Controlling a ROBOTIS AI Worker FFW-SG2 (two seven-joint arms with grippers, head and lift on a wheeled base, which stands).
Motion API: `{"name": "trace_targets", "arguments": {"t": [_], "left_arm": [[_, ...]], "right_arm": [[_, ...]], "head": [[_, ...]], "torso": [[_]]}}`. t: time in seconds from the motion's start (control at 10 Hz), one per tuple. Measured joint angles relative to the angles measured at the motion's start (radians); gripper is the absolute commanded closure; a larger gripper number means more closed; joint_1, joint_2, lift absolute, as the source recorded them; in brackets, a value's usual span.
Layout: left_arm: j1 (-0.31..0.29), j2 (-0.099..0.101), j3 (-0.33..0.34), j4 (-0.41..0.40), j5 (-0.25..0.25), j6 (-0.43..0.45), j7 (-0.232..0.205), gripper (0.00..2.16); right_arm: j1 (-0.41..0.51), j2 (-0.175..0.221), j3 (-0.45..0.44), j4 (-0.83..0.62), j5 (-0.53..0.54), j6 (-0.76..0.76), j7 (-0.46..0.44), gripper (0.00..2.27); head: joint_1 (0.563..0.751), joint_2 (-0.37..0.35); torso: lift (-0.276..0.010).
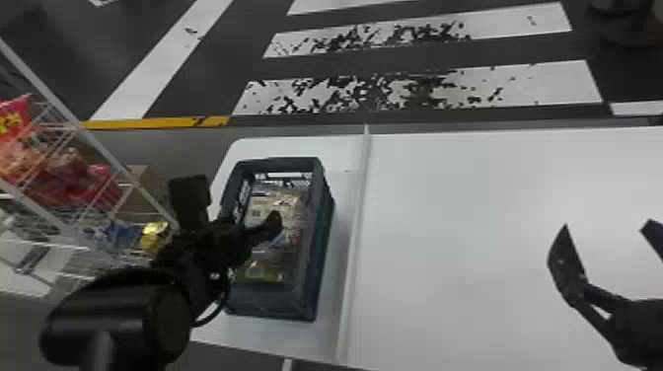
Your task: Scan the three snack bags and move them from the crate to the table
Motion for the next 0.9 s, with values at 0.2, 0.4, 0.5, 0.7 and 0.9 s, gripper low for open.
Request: {"name": "trace_targets", "arguments": {"t": [0.2, 0.4, 0.5, 0.7, 0.9], "left_arm": [[-0.106, 0.01, -0.052, 0.101, -0.03, 0.038, 0.0, 0.15], [-0.192, 0.011, -0.102, 0.21, -0.053, 0.055, 0.0, 0.16], [-0.213, 0.011, -0.116, 0.248, -0.061, 0.07, 0.0, 0.21], [-0.219, 0.012, -0.121, 0.288, -0.064, 0.087, 0.0, 0.54], [-0.205, 0.013, -0.12, 0.3, -0.067, 0.088, -0.004, 1.98]], "right_arm": [[0.004, -0.015, -0.001, 0.006, 0.0, -0.005, -0.006, 0.08], [0.005, -0.024, -0.001, 0.012, 0.0, -0.015, -0.015, 0.08], [0.005, -0.028, -0.001, 0.014, 0.0, -0.016, -0.018, 0.08], [0.0, -0.032, 0.0, 0.02, 0.0, -0.017, -0.024, 0.08], [-0.008, -0.032, 0.008, 0.036, 0.0, -0.024, -0.031, 0.08]], "head": [[0.695, 0.248], [0.695, 0.222], [0.695, 0.216], [0.695, 0.216], [0.695, 0.223]], "torso": [[-0.062], [-0.062], [-0.062], [-0.062], [-0.062]]}}
